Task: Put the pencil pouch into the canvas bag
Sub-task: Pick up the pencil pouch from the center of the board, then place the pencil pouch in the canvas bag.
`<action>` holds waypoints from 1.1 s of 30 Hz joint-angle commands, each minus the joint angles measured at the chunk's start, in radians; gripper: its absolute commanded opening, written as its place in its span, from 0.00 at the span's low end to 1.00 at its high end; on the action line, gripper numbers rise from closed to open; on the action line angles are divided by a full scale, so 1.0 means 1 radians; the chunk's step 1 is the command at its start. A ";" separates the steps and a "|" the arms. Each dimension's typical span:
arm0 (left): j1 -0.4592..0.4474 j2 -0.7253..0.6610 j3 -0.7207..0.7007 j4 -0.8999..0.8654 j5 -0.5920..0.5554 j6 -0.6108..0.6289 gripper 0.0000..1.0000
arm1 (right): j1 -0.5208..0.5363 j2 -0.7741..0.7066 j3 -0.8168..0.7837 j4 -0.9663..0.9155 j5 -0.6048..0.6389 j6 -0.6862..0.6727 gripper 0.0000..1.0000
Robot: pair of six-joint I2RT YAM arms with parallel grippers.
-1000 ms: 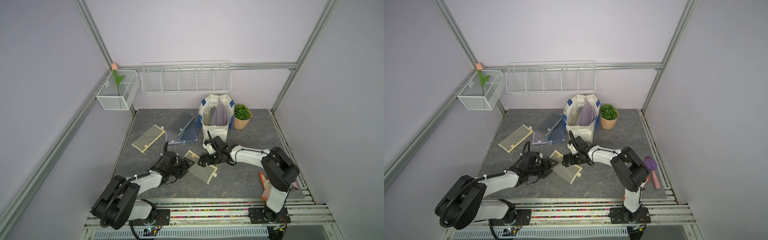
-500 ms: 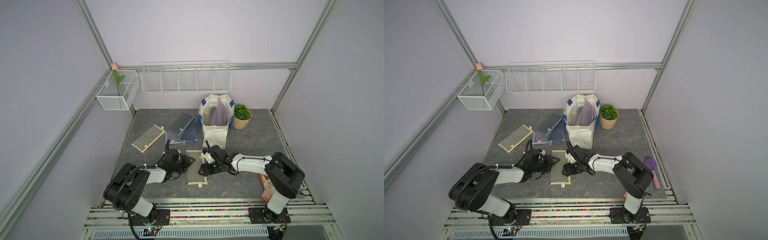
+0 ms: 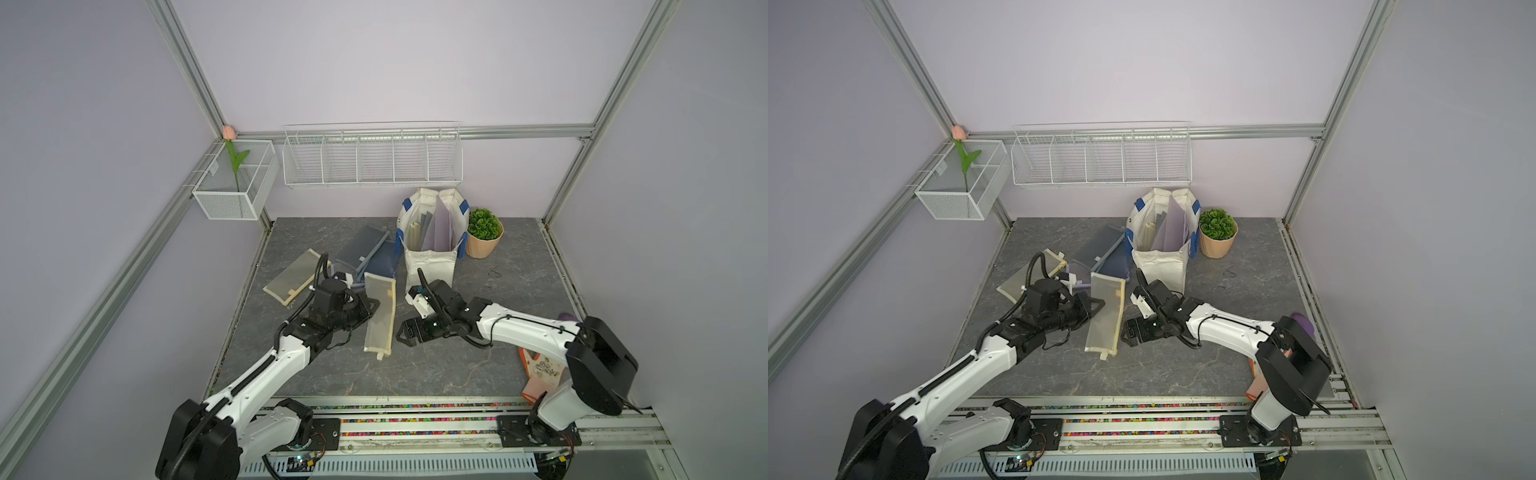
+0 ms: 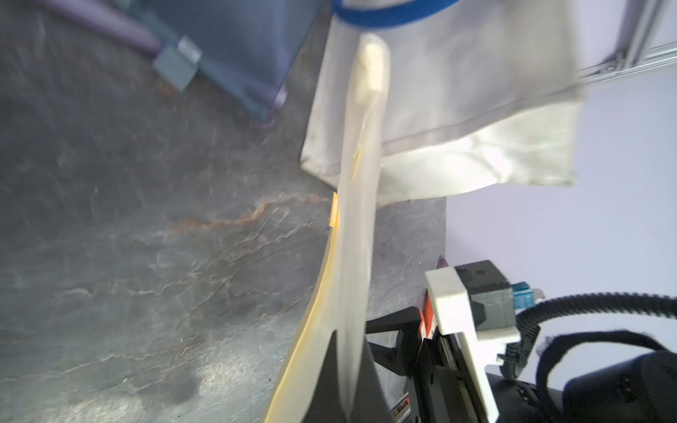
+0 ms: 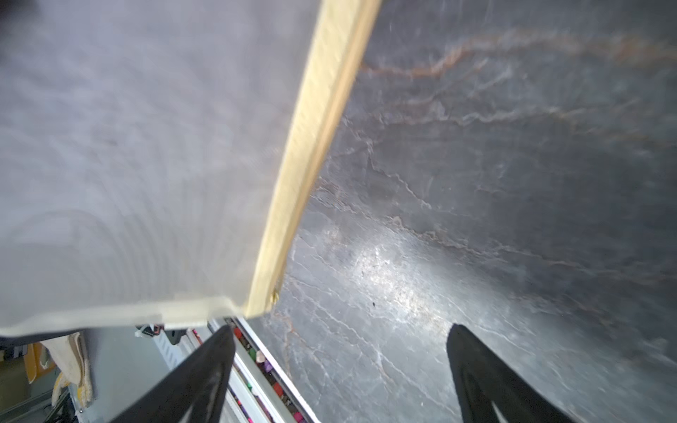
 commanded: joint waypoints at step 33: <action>-0.133 1.267 1.869 -0.332 -0.155 0.298 0.00 | -0.494 -0.510 0.167 -0.533 0.019 -0.159 0.93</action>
